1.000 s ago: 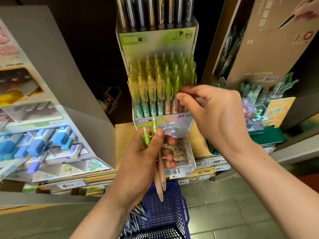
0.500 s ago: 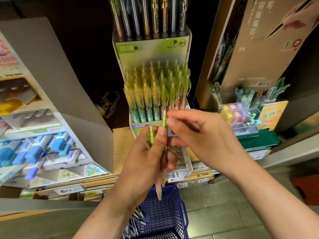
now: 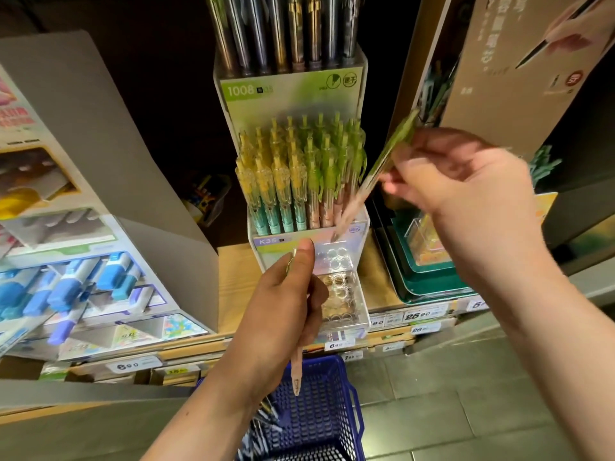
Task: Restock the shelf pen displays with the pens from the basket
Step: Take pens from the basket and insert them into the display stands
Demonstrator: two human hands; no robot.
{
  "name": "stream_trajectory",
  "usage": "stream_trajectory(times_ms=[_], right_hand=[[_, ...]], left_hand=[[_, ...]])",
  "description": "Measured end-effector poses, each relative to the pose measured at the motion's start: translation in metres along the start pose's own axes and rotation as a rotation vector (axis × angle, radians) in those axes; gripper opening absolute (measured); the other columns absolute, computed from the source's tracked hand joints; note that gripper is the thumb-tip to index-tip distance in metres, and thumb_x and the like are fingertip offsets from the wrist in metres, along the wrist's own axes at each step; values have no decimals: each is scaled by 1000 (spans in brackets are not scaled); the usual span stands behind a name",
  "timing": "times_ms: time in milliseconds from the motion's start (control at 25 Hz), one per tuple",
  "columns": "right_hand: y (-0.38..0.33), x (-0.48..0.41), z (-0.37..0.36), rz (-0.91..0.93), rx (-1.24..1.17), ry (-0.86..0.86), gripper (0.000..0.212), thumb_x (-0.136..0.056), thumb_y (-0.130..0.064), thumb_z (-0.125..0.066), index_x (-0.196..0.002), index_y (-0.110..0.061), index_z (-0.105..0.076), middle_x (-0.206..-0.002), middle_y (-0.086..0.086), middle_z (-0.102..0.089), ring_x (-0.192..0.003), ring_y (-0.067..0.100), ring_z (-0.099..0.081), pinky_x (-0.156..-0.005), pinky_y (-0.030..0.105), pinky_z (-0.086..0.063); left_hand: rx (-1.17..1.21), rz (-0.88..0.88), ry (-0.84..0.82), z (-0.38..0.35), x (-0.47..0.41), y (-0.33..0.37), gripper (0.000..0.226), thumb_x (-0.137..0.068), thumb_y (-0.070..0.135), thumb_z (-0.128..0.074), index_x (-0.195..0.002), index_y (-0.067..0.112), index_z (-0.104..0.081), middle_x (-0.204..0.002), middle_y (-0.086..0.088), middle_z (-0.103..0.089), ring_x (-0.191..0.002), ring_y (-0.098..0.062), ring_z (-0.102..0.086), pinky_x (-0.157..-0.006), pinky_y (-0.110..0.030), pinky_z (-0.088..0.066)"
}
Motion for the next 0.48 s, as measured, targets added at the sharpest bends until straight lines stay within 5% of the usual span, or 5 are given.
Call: stream_trajectory(times_ms=[280, 480], right_hand=[[-16, -6, -6, 190, 398, 59, 16, -90, -24, -73, -105, -27, -74, -88, -9, -78, -84, 8, -74, -86, 38, -60], [2, 1, -24, 230, 574, -36, 17, -88, -22, -77, -104, -22, -77, -78, -27, -68, -79, -7, -68, -76, 2, -46]], left_hand=[[415, -45, -148, -10, -7, 5, 17, -81, 28, -40, -82, 14, -49, -71, -3, -41, -57, -15, -31, -52, -27, -31], [368, -57, -163, -5, -5, 0, 36, -88, 15, -46, -112, 1, -69, -79, -5, -47, -66, -15, -44, -62, -28, -39]])
Point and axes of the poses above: each hand's wrist, its own x-axis away from the middle knuckle, its own z-axis out of the back of the hand, y = z × x, the point moved 8 cm from there along -x, towards the middle knuckle
